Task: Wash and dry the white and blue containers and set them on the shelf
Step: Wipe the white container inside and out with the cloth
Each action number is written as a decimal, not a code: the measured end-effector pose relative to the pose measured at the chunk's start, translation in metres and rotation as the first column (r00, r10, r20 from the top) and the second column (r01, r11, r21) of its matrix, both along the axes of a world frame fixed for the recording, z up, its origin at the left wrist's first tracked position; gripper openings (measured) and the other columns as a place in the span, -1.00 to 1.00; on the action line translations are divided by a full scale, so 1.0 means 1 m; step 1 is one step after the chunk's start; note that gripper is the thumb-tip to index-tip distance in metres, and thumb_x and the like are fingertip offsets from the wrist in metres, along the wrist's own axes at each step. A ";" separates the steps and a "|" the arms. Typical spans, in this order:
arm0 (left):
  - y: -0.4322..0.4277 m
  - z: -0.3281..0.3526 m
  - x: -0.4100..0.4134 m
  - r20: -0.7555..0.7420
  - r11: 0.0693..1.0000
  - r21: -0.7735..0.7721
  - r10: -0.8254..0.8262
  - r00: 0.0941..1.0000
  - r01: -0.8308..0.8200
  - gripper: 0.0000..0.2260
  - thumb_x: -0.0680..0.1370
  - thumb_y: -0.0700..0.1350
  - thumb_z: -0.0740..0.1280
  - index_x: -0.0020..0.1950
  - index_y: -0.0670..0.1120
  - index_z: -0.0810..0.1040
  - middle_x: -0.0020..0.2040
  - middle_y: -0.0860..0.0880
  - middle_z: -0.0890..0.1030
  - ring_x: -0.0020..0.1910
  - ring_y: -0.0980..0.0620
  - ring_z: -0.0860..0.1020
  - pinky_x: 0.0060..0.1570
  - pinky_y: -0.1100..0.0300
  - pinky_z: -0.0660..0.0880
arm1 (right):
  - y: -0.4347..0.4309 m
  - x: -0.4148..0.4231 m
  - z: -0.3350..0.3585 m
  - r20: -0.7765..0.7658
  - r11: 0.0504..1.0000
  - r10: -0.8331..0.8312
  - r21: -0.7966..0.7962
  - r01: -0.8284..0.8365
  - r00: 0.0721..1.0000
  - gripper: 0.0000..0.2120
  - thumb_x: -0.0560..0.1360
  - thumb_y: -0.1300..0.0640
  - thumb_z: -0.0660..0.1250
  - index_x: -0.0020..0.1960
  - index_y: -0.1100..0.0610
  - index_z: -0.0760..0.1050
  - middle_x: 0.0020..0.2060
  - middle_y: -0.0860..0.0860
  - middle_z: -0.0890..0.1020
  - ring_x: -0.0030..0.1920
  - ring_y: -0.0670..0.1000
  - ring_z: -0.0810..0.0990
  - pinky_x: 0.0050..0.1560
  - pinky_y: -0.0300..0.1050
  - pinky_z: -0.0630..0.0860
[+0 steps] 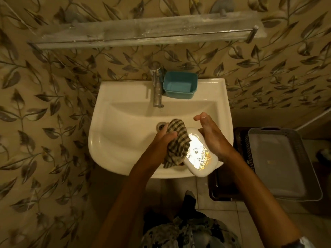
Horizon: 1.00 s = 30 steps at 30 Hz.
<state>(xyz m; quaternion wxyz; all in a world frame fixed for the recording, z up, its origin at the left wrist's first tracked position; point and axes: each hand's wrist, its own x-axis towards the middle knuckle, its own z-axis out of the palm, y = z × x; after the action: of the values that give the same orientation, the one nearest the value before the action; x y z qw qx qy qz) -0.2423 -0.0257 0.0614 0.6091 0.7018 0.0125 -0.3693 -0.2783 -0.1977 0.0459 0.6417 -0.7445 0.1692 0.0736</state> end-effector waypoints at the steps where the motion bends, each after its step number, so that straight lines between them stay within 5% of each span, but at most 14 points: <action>1: 0.004 -0.004 -0.005 -0.021 1.000 -0.018 -0.017 1.000 0.017 -0.35 0.40 0.11 0.22 0.48 -0.01 0.22 0.31 -0.10 0.48 0.24 -0.08 0.50 0.27 -0.09 0.44 | -0.002 0.000 -0.003 0.001 0.999 0.015 -0.035 -0.015 1.000 -0.37 0.45 -0.44 -0.12 0.23 -0.03 0.35 -0.11 -0.08 0.51 -0.10 -0.11 0.53 -0.13 -0.24 0.41; 4: 0.010 -0.012 -0.011 -0.057 0.995 -0.014 -0.099 0.993 0.099 -0.39 0.41 0.10 0.21 0.45 -0.03 0.27 0.29 -0.13 0.50 0.24 -0.11 0.51 0.28 -0.12 0.43 | -0.002 -0.003 -0.015 0.002 0.987 0.147 -0.060 -0.147 0.989 -0.59 0.63 -0.17 -0.05 0.16 0.11 0.36 -0.12 -0.08 0.49 -0.13 -0.14 0.48 -0.10 -0.36 0.43; 7: 0.001 -0.008 -0.004 -0.008 0.969 0.070 -0.238 0.971 0.238 -0.70 0.41 0.06 0.17 0.12 0.14 0.46 0.04 -0.03 0.60 0.04 -0.01 0.58 0.10 0.02 0.52 | 0.006 -0.009 -0.029 0.001 0.956 0.292 -0.030 -0.292 0.956 -0.68 0.66 -0.06 -0.02 0.13 0.14 0.37 -0.08 -0.07 0.51 -0.05 -0.14 0.52 0.04 -0.16 0.46; 10: -0.009 -0.002 0.002 -0.004 0.960 0.087 -0.267 0.964 0.266 -0.80 0.44 0.07 0.15 -0.10 0.39 0.48 -0.16 0.18 0.60 -0.18 0.22 0.61 -0.24 0.29 0.55 | 0.007 -0.007 -0.028 0.037 0.984 0.180 0.007 -0.180 0.983 -0.69 0.67 -0.04 -0.03 0.13 0.10 0.40 -0.06 -0.09 0.53 -0.08 -0.29 0.54 -0.01 -0.38 0.43; 12: -0.008 -0.005 0.005 -0.018 0.972 0.074 -0.224 0.975 0.224 -0.77 0.47 0.09 0.16 -0.02 0.46 0.44 -0.09 0.20 0.57 -0.15 0.24 0.59 -0.33 0.34 0.53 | 0.003 -0.003 -0.024 0.012 0.996 0.084 0.000 -0.084 0.996 -0.65 0.65 -0.13 -0.03 0.19 0.05 0.39 -0.02 -0.10 0.55 -0.12 -0.31 0.56 -0.11 -0.37 0.45; 16: 0.005 -0.019 -0.001 -0.085 0.997 -0.045 -0.067 0.994 0.063 -0.56 0.41 0.08 0.22 0.29 0.09 0.34 0.19 -0.04 0.54 0.16 -0.03 0.55 0.05 0.07 0.57 | -0.013 0.002 -0.021 0.001 0.997 -0.041 -0.064 0.041 0.999 -0.68 0.64 -0.16 0.00 0.24 -0.04 0.36 -0.01 -0.19 0.52 -0.08 -0.26 0.55 -0.17 -0.32 0.44; 19: 0.006 -0.026 -0.007 -0.079 0.999 -0.039 -0.033 0.996 0.030 -0.50 0.42 0.06 0.23 0.35 0.00 0.36 0.26 -0.12 0.52 0.23 -0.10 0.51 0.27 -0.10 0.44 | -0.015 0.004 -0.020 -0.004 0.996 0.077 -0.034 -0.077 0.997 -0.78 0.64 -0.09 0.05 0.19 -0.06 0.38 0.02 -0.23 0.51 -0.03 -0.39 0.52 -0.07 -0.45 0.45; 22: -0.008 -0.017 -0.001 0.018 0.991 0.027 -0.134 0.991 0.134 -0.71 0.43 0.03 0.19 0.14 0.17 0.49 0.00 0.02 0.64 -0.01 0.08 0.63 -0.02 0.15 0.59 | -0.005 0.001 -0.025 0.001 0.964 0.266 -0.014 -0.266 0.964 -0.79 0.66 0.01 0.06 0.24 -0.03 0.38 0.04 -0.10 0.59 0.02 -0.19 0.60 0.03 -0.25 0.54; 25: -0.020 -0.004 0.007 0.037 0.983 0.064 -0.174 0.984 0.172 -0.75 0.43 0.06 0.17 -0.15 0.46 0.48 -0.21 0.28 0.61 -0.25 0.33 0.60 -0.39 0.39 0.51 | -0.008 0.005 -0.025 0.059 0.990 0.138 0.032 -0.140 0.989 -0.75 0.65 0.11 0.11 0.31 0.01 0.37 0.11 -0.03 0.58 0.10 -0.10 0.58 0.04 -0.29 0.50; 27: -0.024 0.000 0.008 0.086 0.987 0.070 -0.148 0.985 0.143 -0.71 0.44 0.09 0.18 0.07 0.46 0.44 -0.07 0.32 0.59 -0.12 0.29 0.59 -0.31 0.31 0.55 | -0.013 0.007 -0.021 0.017 0.996 -0.061 0.062 0.059 0.998 -0.76 0.63 0.03 0.17 0.27 0.00 0.46 0.10 -0.03 0.60 0.09 -0.08 0.59 -0.01 -0.31 0.50; 30: -0.027 -0.002 0.010 0.161 0.995 0.097 -0.025 0.987 0.009 -0.39 0.42 0.13 0.17 0.47 0.03 0.23 0.34 -0.07 0.44 0.23 -0.07 0.50 0.16 -0.05 0.51 | -0.019 0.010 -0.017 -0.068 0.946 -0.262 0.180 0.270 0.963 -0.65 0.60 -0.14 0.16 -0.11 0.02 0.64 -0.23 0.00 0.73 -0.18 -0.03 0.71 -0.29 -0.26 0.57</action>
<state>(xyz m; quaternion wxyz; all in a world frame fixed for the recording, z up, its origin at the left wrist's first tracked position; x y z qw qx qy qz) -0.2321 -0.0528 0.0597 0.5705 0.7580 -0.0252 -0.3152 -0.2682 -0.2172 0.0293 0.7093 -0.6491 0.2743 0.0179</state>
